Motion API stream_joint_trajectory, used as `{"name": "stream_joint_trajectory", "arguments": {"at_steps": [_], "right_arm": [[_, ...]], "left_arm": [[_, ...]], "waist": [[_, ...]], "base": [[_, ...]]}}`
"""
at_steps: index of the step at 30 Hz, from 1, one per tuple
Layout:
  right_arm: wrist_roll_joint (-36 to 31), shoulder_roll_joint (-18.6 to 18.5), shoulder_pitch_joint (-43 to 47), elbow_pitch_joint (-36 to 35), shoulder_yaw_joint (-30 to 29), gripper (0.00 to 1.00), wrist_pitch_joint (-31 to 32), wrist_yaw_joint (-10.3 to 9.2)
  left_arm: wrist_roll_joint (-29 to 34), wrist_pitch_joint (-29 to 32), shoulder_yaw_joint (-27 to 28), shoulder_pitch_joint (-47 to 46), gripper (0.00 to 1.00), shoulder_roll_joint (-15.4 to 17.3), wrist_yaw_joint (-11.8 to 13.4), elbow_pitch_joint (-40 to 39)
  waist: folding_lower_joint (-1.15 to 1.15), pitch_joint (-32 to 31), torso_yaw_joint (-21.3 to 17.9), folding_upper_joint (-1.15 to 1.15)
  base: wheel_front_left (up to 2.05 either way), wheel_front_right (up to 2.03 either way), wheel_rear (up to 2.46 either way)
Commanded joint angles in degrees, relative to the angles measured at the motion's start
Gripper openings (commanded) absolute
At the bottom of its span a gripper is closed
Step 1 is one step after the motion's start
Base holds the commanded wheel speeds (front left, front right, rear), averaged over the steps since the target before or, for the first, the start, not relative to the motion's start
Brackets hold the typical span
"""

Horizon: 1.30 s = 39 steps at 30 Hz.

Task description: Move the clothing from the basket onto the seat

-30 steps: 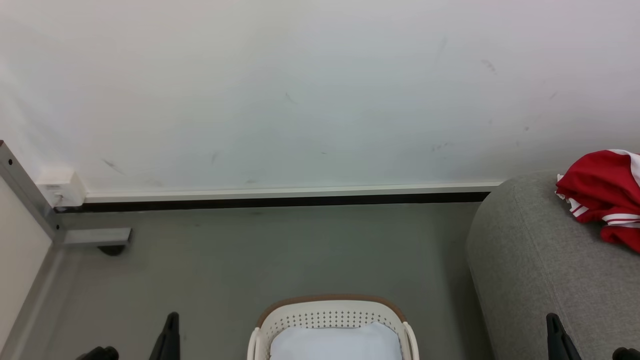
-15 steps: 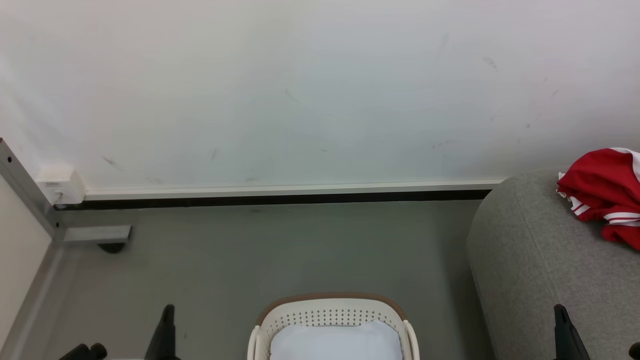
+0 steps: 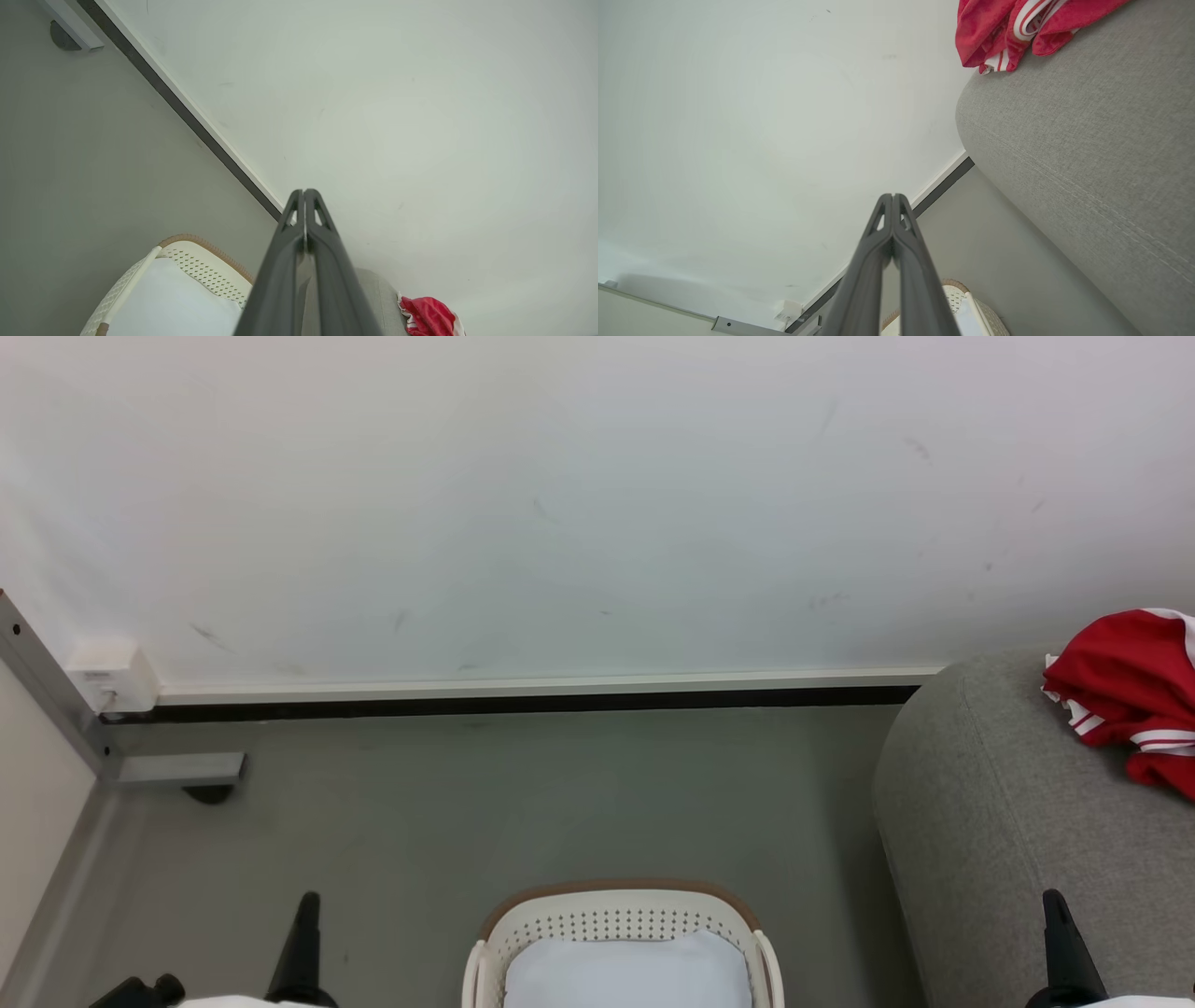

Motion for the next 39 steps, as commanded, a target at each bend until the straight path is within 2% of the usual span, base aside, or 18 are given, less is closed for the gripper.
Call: {"name": "stream_joint_trajectory", "arguments": {"at_steps": [1, 39], "right_arm": [[2.3, -0.6, -1.3, -1.0, -0.3, 0.0, 0.6, -0.06], [23.6, -0.7, -3.2, -2.8, -1.7, 0.0, 6.0, -0.1]], "left_arm": [[-2.2, 0.6, 0.4, -1.4, 0.0, 0.2, -0.4, -0.8], [-22.4, 6.0, 2.6, -3.2, 0.0, -0.1, -1.0, -1.5]], "waist": [[-0.01, 0.1, 0.0, 0.0], [-0.01, 1.1, 0.2, 0.0]], "base": [[0.0, 0.0, 0.0], [0.0, 0.0, 0.0]]}}
